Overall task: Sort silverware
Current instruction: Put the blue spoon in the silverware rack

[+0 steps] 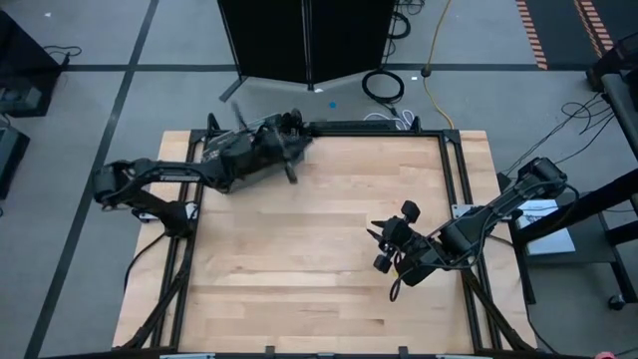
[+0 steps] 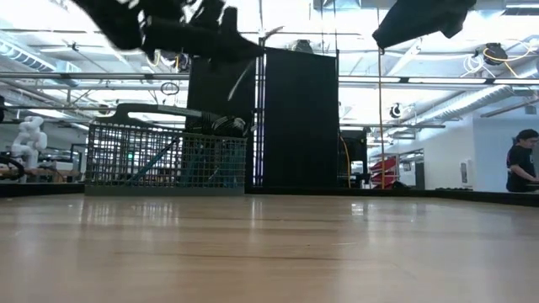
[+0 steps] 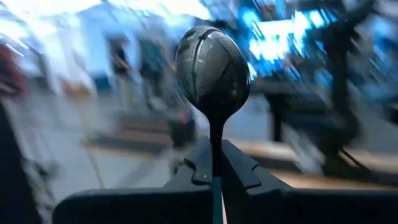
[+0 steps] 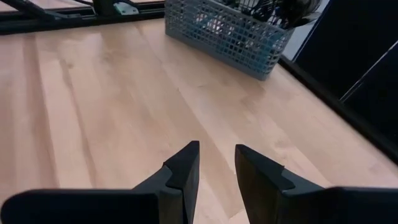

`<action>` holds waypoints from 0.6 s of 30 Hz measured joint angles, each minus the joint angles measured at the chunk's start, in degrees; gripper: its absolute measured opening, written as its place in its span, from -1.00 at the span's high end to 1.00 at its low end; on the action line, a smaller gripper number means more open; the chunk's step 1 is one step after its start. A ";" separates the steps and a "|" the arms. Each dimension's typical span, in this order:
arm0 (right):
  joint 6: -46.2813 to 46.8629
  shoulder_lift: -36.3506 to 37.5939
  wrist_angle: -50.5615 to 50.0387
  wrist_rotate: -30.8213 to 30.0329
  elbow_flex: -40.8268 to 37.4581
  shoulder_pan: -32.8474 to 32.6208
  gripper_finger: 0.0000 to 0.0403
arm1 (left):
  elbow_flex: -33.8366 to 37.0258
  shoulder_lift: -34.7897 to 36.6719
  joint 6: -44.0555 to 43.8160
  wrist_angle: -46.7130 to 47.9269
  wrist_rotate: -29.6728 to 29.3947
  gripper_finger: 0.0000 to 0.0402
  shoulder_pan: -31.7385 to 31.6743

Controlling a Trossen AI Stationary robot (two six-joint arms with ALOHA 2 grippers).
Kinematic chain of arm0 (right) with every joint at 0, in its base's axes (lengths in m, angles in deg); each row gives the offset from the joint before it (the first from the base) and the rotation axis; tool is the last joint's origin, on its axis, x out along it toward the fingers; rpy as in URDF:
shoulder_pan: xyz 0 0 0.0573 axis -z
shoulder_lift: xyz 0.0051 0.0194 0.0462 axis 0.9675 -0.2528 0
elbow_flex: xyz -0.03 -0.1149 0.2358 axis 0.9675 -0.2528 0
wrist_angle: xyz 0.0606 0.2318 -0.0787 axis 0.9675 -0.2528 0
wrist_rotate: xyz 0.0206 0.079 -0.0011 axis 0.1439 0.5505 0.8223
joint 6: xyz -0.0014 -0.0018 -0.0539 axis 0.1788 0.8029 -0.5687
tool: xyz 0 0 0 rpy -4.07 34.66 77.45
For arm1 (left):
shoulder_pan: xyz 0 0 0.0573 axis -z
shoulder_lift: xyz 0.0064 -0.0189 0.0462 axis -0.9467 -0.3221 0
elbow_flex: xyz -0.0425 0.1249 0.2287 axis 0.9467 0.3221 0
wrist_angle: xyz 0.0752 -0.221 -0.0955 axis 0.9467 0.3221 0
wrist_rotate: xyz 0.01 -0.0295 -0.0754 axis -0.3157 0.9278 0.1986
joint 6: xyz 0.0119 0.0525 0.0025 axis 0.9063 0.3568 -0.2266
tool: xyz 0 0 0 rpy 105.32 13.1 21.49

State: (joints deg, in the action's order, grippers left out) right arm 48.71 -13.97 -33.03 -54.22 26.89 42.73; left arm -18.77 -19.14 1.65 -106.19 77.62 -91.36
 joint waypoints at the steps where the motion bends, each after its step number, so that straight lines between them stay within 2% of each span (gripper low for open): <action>1: -0.56 -0.19 0.03 -0.36 0.00 0.14 0.51 | 1.88 -0.34 0.03 -5.63 0.00 1.00 -1.89; 4: -1.27 -0.49 0.07 -1.78 0.00 0.65 0.51 | 4.38 -3.29 -0.41 -18.47 1.64 1.00 -8.16; 8: -2.29 -0.49 1.02 -1.80 0.00 1.63 0.51 | 3.10 -8.65 -5.04 -25.16 7.90 1.00 -15.89; 14: -2.83 -0.49 1.32 -1.61 -0.04 3.20 0.51 | -2.16 -15.47 -11.84 -26.26 15.24 1.00 -20.84; 18: -3.39 -0.49 1.30 -1.48 -0.04 3.79 0.51 | -4.84 -17.50 -10.15 -26.30 15.77 1.00 -21.13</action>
State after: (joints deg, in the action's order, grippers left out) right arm 45.31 -14.46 -31.73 -55.69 26.85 46.52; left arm -23.61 -36.64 -8.50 -132.49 93.40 -112.49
